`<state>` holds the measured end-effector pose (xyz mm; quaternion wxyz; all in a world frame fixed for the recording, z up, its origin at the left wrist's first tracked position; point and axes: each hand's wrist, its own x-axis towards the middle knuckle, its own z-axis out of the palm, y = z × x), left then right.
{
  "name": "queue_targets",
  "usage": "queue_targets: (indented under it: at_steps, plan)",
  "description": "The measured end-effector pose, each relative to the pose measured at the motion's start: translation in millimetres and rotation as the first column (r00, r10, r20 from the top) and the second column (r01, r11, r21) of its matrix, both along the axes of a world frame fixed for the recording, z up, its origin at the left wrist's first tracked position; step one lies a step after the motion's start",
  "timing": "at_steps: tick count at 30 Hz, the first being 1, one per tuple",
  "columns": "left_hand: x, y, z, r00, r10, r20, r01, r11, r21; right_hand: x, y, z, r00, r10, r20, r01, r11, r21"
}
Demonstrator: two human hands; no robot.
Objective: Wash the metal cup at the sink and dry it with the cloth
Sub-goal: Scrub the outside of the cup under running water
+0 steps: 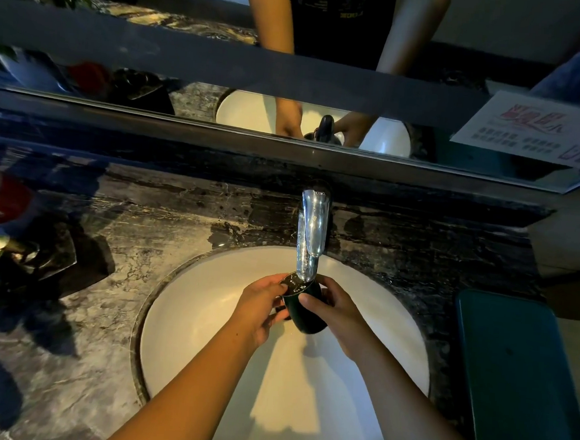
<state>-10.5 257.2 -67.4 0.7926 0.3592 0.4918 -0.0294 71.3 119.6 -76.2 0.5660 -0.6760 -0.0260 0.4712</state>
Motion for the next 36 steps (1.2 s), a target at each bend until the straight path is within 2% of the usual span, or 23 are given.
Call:
queue_targets:
  at_steps: [4,11,15,22,26,33,36]
  plan:
    - [-1.1,2.1,-1.8,1.0,0.005,-0.005,-0.005,0.999,0.049,-2.9,0.1,-0.4,0.998,-0.051,-0.04,0.053,0.998,0.04]
    - [-10.1,-2.1,4.7,0.979,-0.14,0.151,0.128,0.988,0.088,-7.2,-2.4,2.6,0.965,-0.081,-0.248,0.112,0.987,0.114]
    - [-18.0,-4.4,3.1,0.971,-0.194,0.138,0.168,0.969,0.181,-11.5,-1.9,1.8,0.939,-0.085,-0.333,0.127,0.986,0.107]
    - [-24.0,-3.4,-1.6,0.971,-0.132,0.2,0.097,0.979,0.177,-14.8,10.9,6.1,0.976,-0.05,-0.211,0.065,0.996,0.067]
    - [-25.7,0.1,-0.4,0.966,-0.124,0.227,0.081,0.979,0.188,-14.2,15.1,8.5,0.974,-0.066,-0.219,0.083,0.994,0.071]
    - [-21.8,-0.6,-6.0,0.994,-0.083,0.07,0.055,0.939,0.34,-15.1,19.7,8.1,0.951,-0.15,-0.271,0.159,0.987,0.011]
    - [-20.2,-0.5,-6.9,0.997,-0.057,0.046,0.037,0.938,0.346,-13.7,25.9,8.9,0.954,-0.162,-0.254,0.161,0.987,-0.028]
